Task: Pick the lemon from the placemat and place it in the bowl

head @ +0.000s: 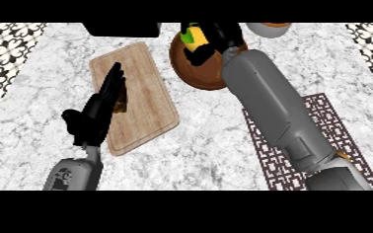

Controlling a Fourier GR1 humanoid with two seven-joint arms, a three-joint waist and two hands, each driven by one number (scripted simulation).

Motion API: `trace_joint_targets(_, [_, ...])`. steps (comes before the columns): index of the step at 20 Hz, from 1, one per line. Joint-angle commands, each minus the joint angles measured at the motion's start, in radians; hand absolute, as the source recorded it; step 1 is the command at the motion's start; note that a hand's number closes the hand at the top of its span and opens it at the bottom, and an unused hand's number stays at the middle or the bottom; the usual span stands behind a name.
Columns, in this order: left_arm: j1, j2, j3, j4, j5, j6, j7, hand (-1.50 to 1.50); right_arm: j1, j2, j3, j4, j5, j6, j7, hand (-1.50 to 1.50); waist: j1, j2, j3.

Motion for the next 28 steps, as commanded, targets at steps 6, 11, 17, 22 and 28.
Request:
trace_joint_targets(6, [-0.016,-0.007,-0.014,-0.01,0.002,-0.016,0.019,0.0,-0.072,-0.026,-0.135,0.359,-0.069,0.049,-0.172,1.5,0.018,0.008,0.001])
trace_joint_targets(11, [-0.017,0.015,0.003,-0.023,0.009,-0.028,0.02,0.0,-0.093,-0.061,-0.166,0.445,-0.112,0.217,-0.312,-1.5,0.027,0.01,0.001])
trace_joint_targets(17, [-0.023,0.007,0.012,0.001,0.012,-0.027,0.001,0.0,-0.105,-0.046,-0.293,0.436,-0.23,0.2,-0.459,-1.5,0.018,0.009,0.001])
trace_joint_targets(22, [-0.023,-0.023,-0.009,0.044,-0.035,0.017,-0.023,0.0,-0.097,-0.062,-0.377,0.427,-0.305,0.173,-0.535,-1.5,0.001,0.005,0.001])
trace_joint_targets(28, [-0.024,-0.017,0.006,0.022,-0.028,0.017,-0.016,0.0,-0.123,-0.164,-0.46,0.489,-0.386,0.338,-0.475,-1.5,0.001,0.004,0.001])
